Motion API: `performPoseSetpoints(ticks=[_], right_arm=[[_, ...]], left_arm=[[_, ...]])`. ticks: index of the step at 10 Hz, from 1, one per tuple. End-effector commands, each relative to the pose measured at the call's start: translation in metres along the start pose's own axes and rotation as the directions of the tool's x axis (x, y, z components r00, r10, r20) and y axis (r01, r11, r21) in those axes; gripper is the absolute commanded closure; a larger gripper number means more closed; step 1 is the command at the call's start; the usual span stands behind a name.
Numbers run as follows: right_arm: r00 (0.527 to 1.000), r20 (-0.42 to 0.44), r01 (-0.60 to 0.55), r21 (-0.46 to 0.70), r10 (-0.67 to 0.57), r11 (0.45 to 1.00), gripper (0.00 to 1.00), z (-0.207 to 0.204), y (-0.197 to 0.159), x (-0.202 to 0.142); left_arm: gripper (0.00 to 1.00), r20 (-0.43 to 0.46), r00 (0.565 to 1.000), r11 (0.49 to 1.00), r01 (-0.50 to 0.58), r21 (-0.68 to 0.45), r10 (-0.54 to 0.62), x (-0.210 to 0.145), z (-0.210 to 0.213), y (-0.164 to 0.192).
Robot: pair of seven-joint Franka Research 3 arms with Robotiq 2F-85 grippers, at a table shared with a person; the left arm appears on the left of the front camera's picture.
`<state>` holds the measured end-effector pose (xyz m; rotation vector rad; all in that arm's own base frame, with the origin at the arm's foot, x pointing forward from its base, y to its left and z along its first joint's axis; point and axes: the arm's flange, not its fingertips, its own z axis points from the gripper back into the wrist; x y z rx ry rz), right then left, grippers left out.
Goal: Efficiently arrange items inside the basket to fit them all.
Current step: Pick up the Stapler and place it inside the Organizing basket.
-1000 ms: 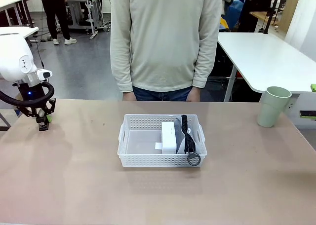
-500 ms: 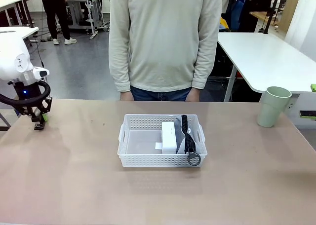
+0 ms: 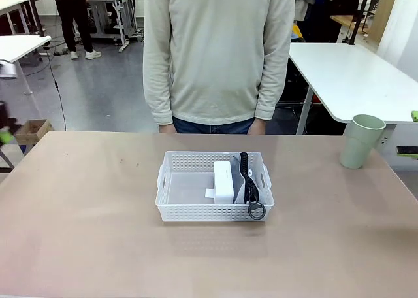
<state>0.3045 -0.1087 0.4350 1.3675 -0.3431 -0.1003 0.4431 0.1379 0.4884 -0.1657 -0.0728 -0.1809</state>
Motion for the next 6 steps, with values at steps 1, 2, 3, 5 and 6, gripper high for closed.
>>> performPoseSetpoints(ticks=[1, 2, 3, 5, 6], right_arm=[[1.000, 0.009, -0.013, 0.017, 0.012, 1.000, 0.00, 0.000, 0.002, 0.002], [1.000, 0.009, -0.013, 0.017, 0.012, 1.000, 0.00, 0.000, 0.002, 0.002], [1.000, 0.009, -0.013, 0.017, 0.012, 1.000, 0.00, 0.000, 0.002, 0.002], [1.000, 0.009, -0.013, 0.017, 0.012, 1.000, 0.00, 0.000, 0.002, 0.002], [1.000, 0.009, -0.013, 0.017, 0.012, 1.000, 0.00, 0.000, 0.002, 0.002]], left_arm=[[1.00, 0.137, 0.987, 0.992, 0.093, -0.081, -0.081, -0.082, 0.026, 0.006], [1.00, 0.208, 0.978, 0.996, 0.015, -0.088, 0.004, -0.095, 0.029, 0.012], [0.75, 0.056, 0.996, 0.997, 0.069, -0.031, -0.067, -0.046, 0.024, 0.003], [0.75, 0.056, 0.996, 0.997, 0.069, -0.031, -0.067, -0.046, 0.024, 0.003], [0.75, 0.056, 0.996, 0.997, 0.069, -0.031, -0.067, -0.046, 0.024, 0.003]])
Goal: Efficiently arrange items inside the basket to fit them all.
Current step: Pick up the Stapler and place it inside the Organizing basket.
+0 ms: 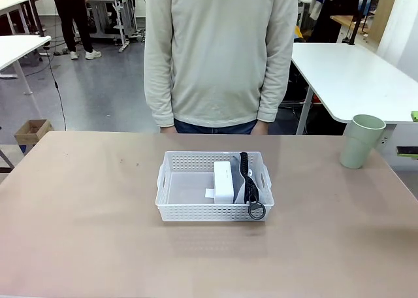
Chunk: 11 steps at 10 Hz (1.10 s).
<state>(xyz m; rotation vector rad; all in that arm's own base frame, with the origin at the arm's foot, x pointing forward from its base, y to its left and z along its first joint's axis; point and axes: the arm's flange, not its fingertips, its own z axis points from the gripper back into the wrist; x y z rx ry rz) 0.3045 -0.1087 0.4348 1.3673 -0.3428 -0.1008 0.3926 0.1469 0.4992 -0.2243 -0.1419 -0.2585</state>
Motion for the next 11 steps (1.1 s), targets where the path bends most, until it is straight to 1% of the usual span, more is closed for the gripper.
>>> performPoseSetpoints(ticks=[1, 2, 3, 4, 5, 6, 7, 8, 9, 10, 11], right_arm=[[1.000, 0.009, -0.013, 0.017, 0.013, 1.000, 0.00, 0.000, 0.002, 0.002], [1.000, 0.009, -0.013, 0.017, 0.013, 1.000, 0.00, 0.000, 0.002, 0.002], [1.000, 0.009, -0.013, 0.017, 0.013, 1.000, 0.00, 0.000, 0.002, 0.002], [1.000, 0.009, -0.013, 0.017, 0.013, 1.000, 0.00, 0.000, 0.002, 0.002], [1.000, 0.009, -0.013, 0.017, 0.013, 1.000, 0.00, 0.000, 0.002, 0.002], [1.000, 0.009, -0.013, 0.017, 0.013, 1.000, 0.00, 0.000, 0.002, 0.002], [1.000, 0.009, -0.013, 0.017, 0.013, 1.000, 0.00, 0.000, 0.002, 0.002], [1.000, 0.009, -0.013, 0.017, 0.013, 1.000, 0.00, 0.000, 0.002, 0.002], [1.000, 0.009, -0.013, 0.017, 0.013, 1.000, 0.00, 0.000, 0.002, 0.002], [1.000, 0.009, -0.013, 0.017, 0.013, 1.000, 0.00, 0.000, 0.002, 0.002], [1.000, 0.009, -0.013, 0.017, 0.013, 1.000, 0.00, 0.000, 0.002, 0.002]], left_arm=[[0.63, 0.020, 1.000, 1.000, -0.003, -0.002, 0.003, -0.014, 0.008, 0.001], [0.63, 0.164, 0.982, 0.996, 0.085, 0.041, -0.091, 0.001, 0.037, -0.051], [0.63, 0.237, 0.950, 0.978, 0.203, 0.039, -0.206, 0.021, 0.058, -0.108], [0.63, 0.267, 0.922, 0.959, 0.263, 0.102, -0.281, 0.042, 0.062, -0.165], [0.63, 0.291, 0.879, 0.924, 0.379, 0.052, -0.377, 0.059, 0.052, -0.223], [0.63, 0.248, 0.854, 0.885, 0.466, 0.028, -0.457, 0.076, 0.029, -0.279], [0.63, 0.176, 0.826, 0.838, 0.545, -0.012, -0.535, 0.081, 0.011, -0.320], [0.63, 0.157, 0.780, 0.790, 0.613, 0.002, -0.605, 0.076, -0.002, -0.346], [0.63, 0.120, 0.737, 0.737, 0.674, -0.055, -0.665, 0.079, -0.023, -0.362], [0.63, 0.039, 0.741, 0.735, 0.670, -0.103, -0.670, 0.083, -0.052, -0.370], [0.63, -0.078, 0.748, 0.749, 0.644, -0.156, -0.659, 0.083, -0.073, -0.373]])
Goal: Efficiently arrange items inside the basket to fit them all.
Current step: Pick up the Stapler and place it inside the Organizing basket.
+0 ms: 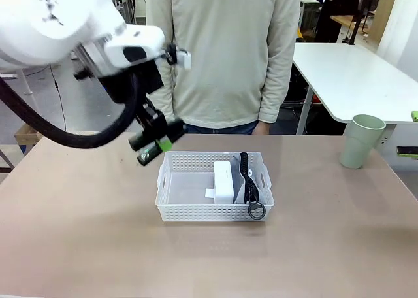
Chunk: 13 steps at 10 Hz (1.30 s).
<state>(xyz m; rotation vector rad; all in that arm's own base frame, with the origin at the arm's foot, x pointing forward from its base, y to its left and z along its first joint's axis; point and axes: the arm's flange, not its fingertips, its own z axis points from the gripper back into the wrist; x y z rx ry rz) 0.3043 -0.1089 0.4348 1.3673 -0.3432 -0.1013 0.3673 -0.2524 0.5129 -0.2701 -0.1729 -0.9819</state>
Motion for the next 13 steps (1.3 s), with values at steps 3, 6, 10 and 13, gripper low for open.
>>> performPoseSetpoints(ticks=[3, 6, 10, 13], right_arm=[[1.000, 0.008, -0.013, 0.018, 0.013, 1.000, 0.00, 0.000, 0.002, 0.002], [1.000, 0.008, -0.013, 0.018, 0.013, 1.000, 0.00, 0.000, 0.002, 0.002], [1.000, 0.008, -0.013, 0.018, 0.013, 1.000, 0.00, 0.000, 0.002, 0.002], [1.000, 0.008, -0.013, 0.018, 0.013, 1.000, 0.00, 0.000, 0.002, 0.002]], left_arm=[[0.63, 0.077, 0.997, 0.999, -0.001, 0.048, -0.003, 0.000, 0.025, -0.009], [0.63, 0.058, 0.998, 0.999, 0.010, 0.041, -0.013, 0.002, 0.026, -0.008], [0.63, -0.046, 0.997, 0.997, -0.064, -0.032, 0.062, 0.046, -0.085, 0.003], [0.63, -0.105, 0.992, 0.997, -0.077, 0.000, 0.077, 0.055, -0.134, 0.007]])
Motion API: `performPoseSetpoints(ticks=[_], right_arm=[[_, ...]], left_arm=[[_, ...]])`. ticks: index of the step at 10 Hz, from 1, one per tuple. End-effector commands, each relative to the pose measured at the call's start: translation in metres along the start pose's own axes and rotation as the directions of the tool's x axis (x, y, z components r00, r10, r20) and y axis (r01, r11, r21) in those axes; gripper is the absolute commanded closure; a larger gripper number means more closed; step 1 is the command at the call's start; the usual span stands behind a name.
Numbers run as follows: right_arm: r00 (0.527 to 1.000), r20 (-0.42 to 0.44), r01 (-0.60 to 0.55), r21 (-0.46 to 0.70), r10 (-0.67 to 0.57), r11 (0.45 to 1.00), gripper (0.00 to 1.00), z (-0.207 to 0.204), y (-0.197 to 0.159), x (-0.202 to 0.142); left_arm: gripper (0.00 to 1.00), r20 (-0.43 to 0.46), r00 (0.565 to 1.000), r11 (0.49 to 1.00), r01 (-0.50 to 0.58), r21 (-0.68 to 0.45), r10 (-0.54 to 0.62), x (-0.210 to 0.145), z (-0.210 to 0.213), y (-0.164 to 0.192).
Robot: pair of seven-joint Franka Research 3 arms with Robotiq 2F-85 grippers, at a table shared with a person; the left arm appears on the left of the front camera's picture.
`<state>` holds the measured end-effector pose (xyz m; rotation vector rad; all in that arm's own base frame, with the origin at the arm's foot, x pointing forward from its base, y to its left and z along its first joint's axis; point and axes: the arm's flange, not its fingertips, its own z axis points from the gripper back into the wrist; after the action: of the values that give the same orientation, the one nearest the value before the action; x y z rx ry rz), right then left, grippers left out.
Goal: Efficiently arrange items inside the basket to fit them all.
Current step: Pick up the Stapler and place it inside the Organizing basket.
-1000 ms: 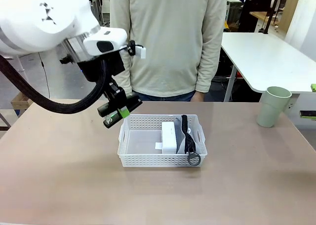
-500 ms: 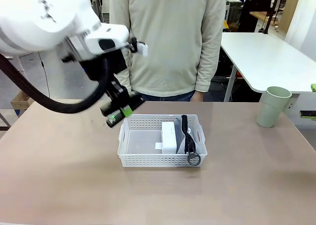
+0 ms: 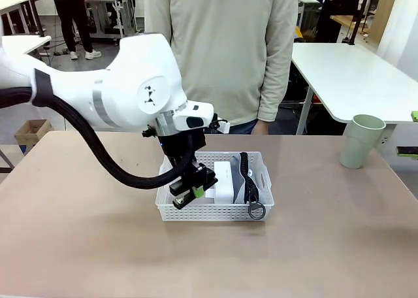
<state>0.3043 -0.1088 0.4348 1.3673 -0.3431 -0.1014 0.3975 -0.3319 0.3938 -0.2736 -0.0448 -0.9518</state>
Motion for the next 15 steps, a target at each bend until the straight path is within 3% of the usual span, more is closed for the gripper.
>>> performPoseSetpoints(ticks=[1, 3, 5, 7, 15], right_arm=[[1.000, 0.008, -0.013, 0.018, 0.013, 1.000, 0.00, 0.000, 0.002, 0.002], [1.000, 0.008, -0.013, 0.018, 0.013, 1.000, 0.00, 0.000, 0.002, 0.002], [1.000, 0.008, -0.013, 0.018, 0.013, 1.000, 0.00, 0.000, 0.002, 0.002], [1.000, 0.008, -0.013, 0.018, 0.013, 1.000, 0.00, 0.000, 0.002, 0.002], [1.000, 0.008, -0.013, 0.018, 0.013, 1.000, 0.00, 0.000, 0.002, 0.002]], left_arm=[[0.63, -0.014, 0.997, 0.992, -0.071, 0.107, 0.073, 0.011, -0.005, 0.011], [0.63, -0.032, 0.996, 0.987, -0.084, 0.139, 0.089, 0.021, -0.010, 0.016], [0.63, -0.061, 0.995, 0.992, -0.071, 0.100, 0.077, 0.028, -0.004, 0.018], [0.63, -0.030, 0.995, 0.989, -0.091, 0.120, 0.095, 0.035, -0.002, 0.025], [0.63, -0.069, 0.979, 0.976, -0.184, 0.121, 0.193, 0.042, -0.034, 0.040]])
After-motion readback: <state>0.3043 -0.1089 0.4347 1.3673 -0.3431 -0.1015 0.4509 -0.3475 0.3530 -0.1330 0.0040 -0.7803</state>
